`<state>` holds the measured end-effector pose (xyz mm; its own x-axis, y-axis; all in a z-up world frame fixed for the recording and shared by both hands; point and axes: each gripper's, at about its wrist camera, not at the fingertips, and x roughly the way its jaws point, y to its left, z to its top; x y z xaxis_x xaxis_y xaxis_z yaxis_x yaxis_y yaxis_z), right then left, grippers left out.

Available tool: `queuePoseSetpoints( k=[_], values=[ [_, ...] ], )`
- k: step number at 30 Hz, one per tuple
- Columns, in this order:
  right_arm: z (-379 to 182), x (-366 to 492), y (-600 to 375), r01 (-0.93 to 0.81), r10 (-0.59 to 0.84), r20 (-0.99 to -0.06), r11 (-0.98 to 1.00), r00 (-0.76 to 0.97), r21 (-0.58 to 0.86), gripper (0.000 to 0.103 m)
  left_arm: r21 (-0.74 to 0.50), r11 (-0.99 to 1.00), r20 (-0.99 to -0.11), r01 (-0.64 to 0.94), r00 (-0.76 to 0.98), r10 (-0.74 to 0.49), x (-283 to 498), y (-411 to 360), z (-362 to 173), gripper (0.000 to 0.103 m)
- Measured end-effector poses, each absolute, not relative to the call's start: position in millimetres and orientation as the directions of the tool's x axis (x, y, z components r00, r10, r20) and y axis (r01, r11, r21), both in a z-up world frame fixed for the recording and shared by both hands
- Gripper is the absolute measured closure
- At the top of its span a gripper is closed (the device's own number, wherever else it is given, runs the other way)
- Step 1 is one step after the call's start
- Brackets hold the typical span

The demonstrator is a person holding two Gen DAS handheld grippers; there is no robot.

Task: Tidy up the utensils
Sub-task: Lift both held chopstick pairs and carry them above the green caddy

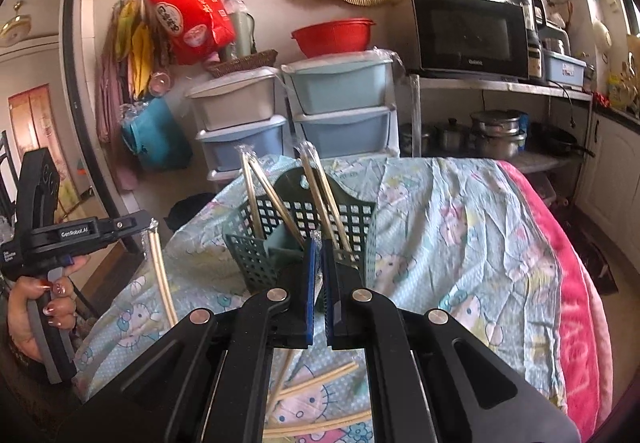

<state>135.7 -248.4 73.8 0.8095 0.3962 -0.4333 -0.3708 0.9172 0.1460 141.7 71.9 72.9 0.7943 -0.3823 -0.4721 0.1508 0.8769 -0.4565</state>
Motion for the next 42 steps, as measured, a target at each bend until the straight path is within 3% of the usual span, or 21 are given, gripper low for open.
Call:
queuePoseSetpoints(
  k=[14, 42],
  values=[
    [116, 135, -238, -0.409, 0.420, -0.344, 0.906, 0.840, 0.107, 0.099, -0.390, 0.883, -0.392, 0.261, 0.820, -0.416, 153, 40, 128, 0.103],
    [192, 162, -225, -0.425, 0.438, -0.142, 0.898, 0.888, 0.111, 0.099, -0.341, 0.887, -0.257, 0.310, 0.877, -0.405, 185, 30, 207, 0.103]
  ],
)
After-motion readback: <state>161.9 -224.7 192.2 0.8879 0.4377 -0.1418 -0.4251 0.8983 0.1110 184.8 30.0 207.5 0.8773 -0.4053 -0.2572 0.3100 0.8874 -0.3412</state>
